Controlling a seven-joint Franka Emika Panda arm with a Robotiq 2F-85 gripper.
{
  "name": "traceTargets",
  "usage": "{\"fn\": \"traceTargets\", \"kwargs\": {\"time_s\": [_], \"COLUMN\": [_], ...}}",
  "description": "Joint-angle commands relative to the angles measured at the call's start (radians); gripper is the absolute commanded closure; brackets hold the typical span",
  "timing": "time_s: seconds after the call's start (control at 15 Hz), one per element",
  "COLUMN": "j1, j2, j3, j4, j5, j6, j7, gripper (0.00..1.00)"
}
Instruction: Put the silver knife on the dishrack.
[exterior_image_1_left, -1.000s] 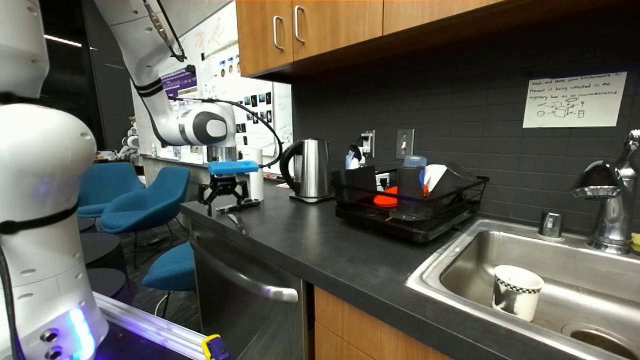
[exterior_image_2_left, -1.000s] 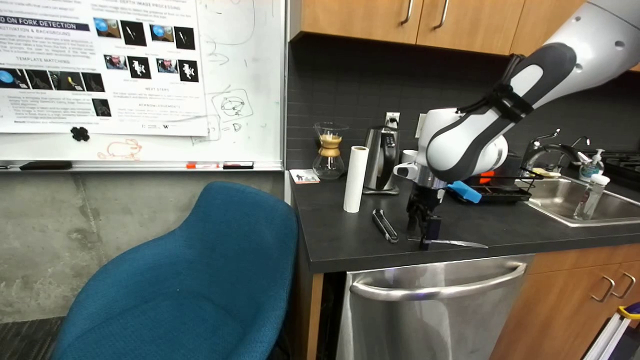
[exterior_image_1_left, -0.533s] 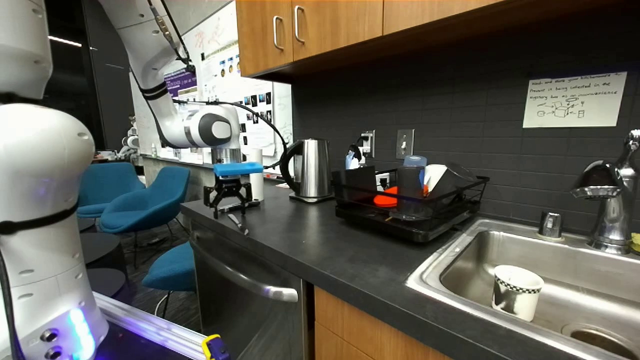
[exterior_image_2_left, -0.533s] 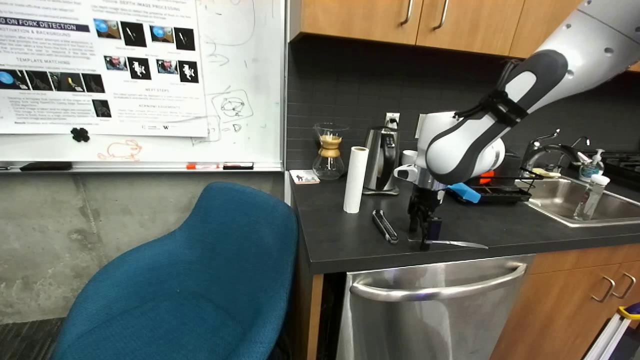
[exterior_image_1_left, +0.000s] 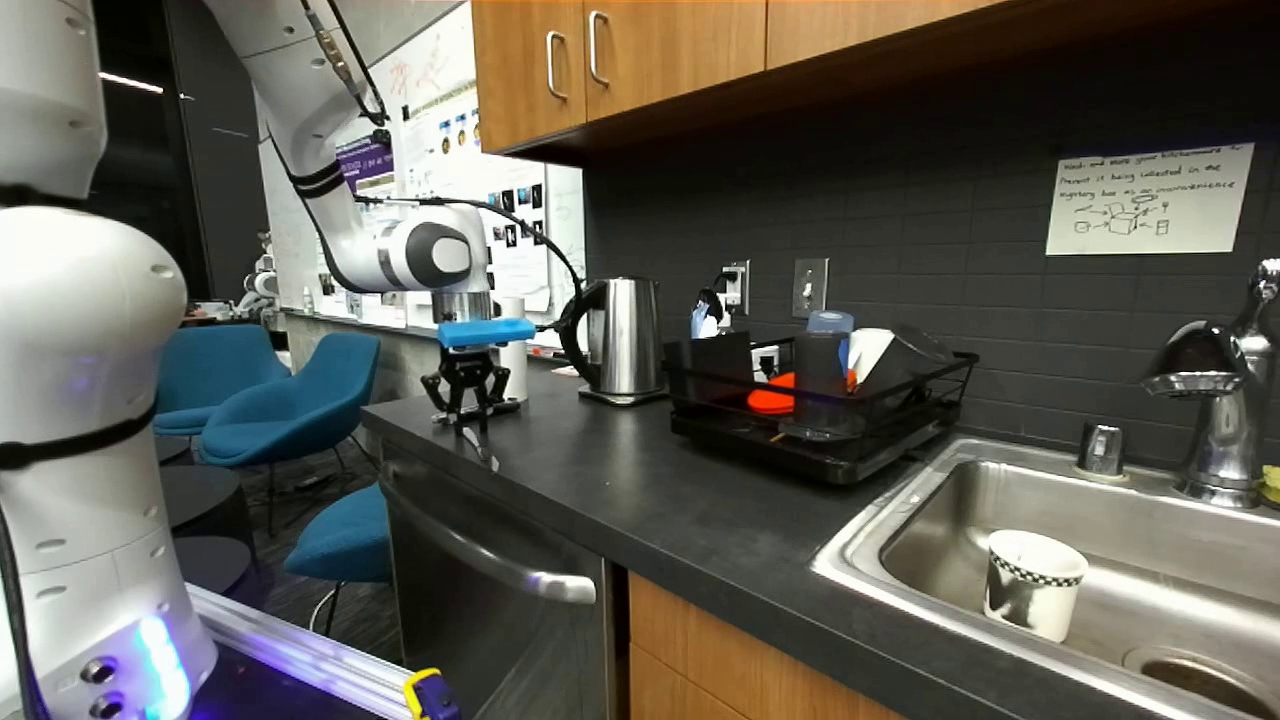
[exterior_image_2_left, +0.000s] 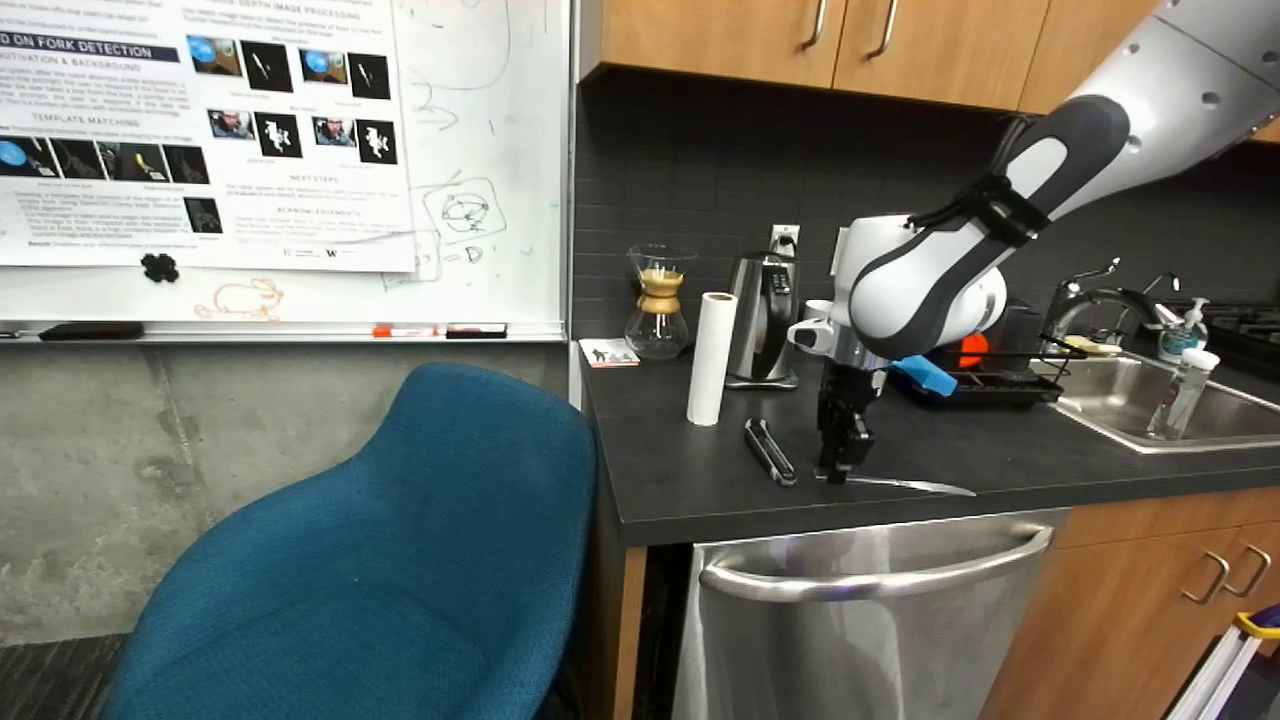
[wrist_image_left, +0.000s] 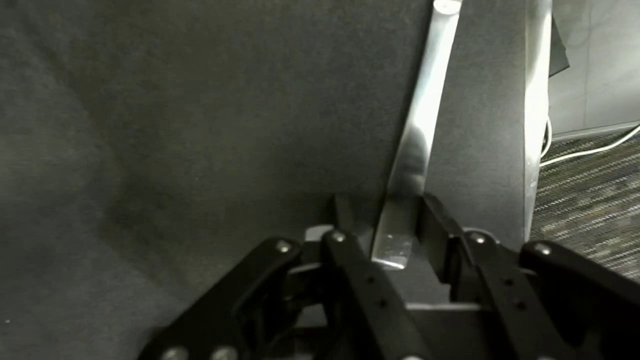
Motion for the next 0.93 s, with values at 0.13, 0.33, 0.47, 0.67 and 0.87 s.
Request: {"fn": "traceTargets", "kwargs": {"time_s": [0.13,0.33,0.47,0.67,0.87], "j1": [-0.016,-0.016,-0.019,-0.026,-0.027], "j2": [-0.002,-0.026,-0.045,-0.088,-0.135], "j3": [0.011,0.011,0.010,0.007,-0.001], "j4": [0.002,-0.003,-0.009,-0.022,-0.028], "j5": [-0.014,-0.009,-0.002,0.032,0.074], "j6": [0.004,-0.009,-0.009,-0.008,-0.009], "j7": [0.004,0.014,0.015,0.012,0.005], "gripper": [0.99,0.95,0.95,0.95,0.95]}}
